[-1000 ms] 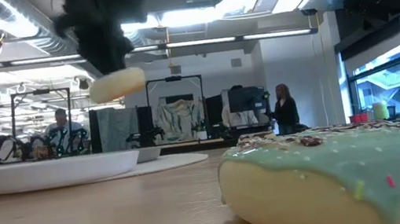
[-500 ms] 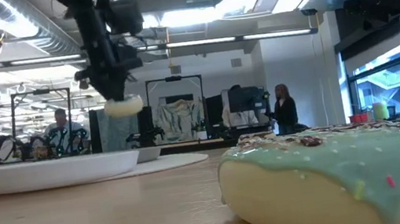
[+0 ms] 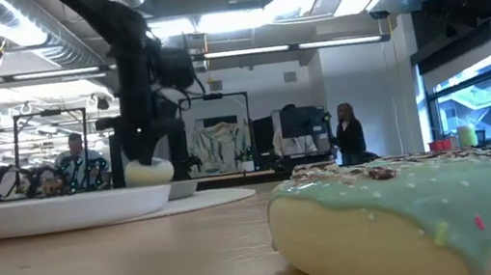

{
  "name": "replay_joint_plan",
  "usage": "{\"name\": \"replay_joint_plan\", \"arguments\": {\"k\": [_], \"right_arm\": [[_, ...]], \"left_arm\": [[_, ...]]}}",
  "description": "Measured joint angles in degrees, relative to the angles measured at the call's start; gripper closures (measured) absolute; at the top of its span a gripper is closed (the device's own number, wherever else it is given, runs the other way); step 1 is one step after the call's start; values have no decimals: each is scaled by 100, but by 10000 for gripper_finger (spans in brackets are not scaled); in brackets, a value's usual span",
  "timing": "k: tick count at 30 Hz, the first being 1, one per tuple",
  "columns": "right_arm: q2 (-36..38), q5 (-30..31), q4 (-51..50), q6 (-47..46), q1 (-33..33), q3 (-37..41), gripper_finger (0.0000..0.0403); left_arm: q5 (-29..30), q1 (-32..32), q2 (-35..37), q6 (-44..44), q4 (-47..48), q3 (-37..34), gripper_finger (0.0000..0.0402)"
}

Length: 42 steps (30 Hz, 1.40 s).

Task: Pick & Place donuts
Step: Put the big white donut on the gray plate

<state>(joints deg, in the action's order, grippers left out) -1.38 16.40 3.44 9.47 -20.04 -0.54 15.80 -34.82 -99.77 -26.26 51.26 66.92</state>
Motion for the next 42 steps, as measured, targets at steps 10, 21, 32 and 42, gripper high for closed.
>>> {"name": "replay_joint_plan", "arguments": {"k": [10, 21, 32, 42], "right_arm": [[0, 1, 0, 2, 0, 0, 231], [2, 1, 0, 2, 0, 0, 231], [2, 1, 0, 1, 1, 0, 231], [2, 1, 0, 1, -1, 1, 231]], "left_arm": [[125, -142, -332, 141, -1, 0, 314], [130, -143, -329, 472, -6, 0, 313], [381, -141, -329, 336, -1, 0, 265], [236, -141, -329, 421, 1, 0, 227]]}}
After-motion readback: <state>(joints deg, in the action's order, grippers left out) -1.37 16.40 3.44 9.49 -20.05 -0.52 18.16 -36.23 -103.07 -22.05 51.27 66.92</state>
